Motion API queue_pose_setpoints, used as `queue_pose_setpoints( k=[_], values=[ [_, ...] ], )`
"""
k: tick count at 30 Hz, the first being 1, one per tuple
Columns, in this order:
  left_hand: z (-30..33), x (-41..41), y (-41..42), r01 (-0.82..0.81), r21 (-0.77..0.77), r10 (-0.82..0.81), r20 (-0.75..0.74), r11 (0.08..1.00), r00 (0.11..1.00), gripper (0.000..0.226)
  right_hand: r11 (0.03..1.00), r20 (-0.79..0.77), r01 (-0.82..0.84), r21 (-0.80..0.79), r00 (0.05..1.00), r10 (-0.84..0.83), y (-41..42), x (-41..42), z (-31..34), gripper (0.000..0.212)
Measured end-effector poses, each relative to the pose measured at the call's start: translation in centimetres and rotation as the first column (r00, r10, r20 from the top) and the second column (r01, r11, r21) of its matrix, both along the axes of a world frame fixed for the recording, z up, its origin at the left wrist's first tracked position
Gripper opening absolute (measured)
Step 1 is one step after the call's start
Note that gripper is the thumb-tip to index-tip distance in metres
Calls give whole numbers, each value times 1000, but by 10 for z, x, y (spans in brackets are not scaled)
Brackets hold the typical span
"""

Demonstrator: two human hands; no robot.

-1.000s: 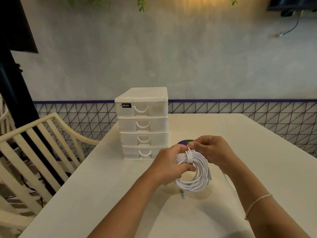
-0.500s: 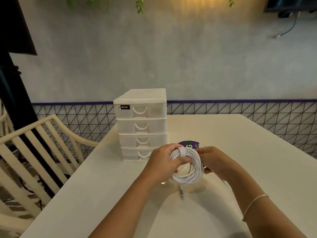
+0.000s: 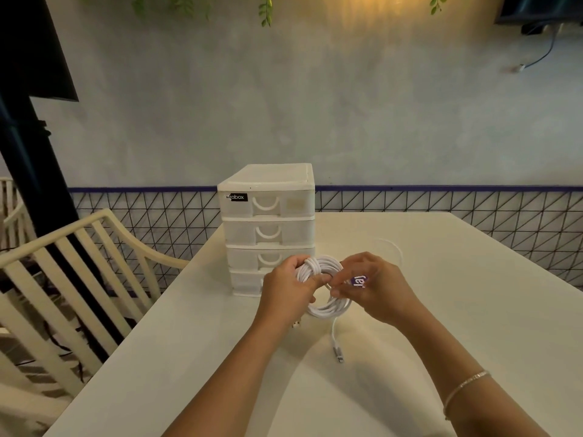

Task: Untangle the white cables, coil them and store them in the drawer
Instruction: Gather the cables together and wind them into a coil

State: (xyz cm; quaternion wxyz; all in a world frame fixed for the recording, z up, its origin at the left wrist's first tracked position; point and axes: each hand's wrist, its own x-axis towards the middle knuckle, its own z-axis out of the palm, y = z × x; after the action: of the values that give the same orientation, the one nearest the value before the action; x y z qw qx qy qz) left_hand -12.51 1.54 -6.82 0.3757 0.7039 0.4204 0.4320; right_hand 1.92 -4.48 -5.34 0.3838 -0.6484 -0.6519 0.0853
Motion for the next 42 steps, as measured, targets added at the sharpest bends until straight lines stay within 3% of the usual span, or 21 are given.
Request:
queue_pose_setpoints(
  k=[6,15,18,21,24,26,27,30,33,37,40,42],
  values=[
    [1,1,3,59,-136,-38,156,989,987,36,985,240,167,53,955,-174,-1,-6,-5,13],
    [4,2,0,177,-269,-74,352,947,933,34,981,310,191,16,932,-187,-2,-21,-7,24],
    [6,1,0,169,-241,-79,341,956,937,28,992,156,122,-18,981,-118,1,-22,-9,21],
    [5,1,1,159,-202,-82,344,966,935,29,993,-116,85,-80,989,-94,4,-26,-8,28],
    [4,-1,2,140,-114,-107,260,984,960,34,995,-434,9,-100,900,-52,1,-25,2,34],
    [6,-3,2,155,-57,-143,173,986,974,37,983,-566,-68,-169,823,-40,-4,-19,5,25],
    [6,-5,3,156,-31,-151,122,987,981,40,974,-575,-94,-205,817,-42,-5,-15,6,22],
    [8,-10,6,104,57,-101,-48,993,994,47,967,-536,-101,-234,843,-41,-8,-6,10,43],
    [9,-15,8,58,85,-49,-103,995,993,49,975,-585,-69,-209,809,-68,-9,3,19,32],
    [10,-17,10,50,31,-46,-130,998,990,43,972,-734,-183,-144,679,19,-18,17,27,7],
    [8,-20,12,49,16,-46,-164,999,985,39,954,-821,-287,-82,562,99,-25,29,30,21],
    [7,-22,14,36,8,-34,-194,999,980,36,958,-853,-284,-34,508,120,-30,37,34,16]
  ],
)
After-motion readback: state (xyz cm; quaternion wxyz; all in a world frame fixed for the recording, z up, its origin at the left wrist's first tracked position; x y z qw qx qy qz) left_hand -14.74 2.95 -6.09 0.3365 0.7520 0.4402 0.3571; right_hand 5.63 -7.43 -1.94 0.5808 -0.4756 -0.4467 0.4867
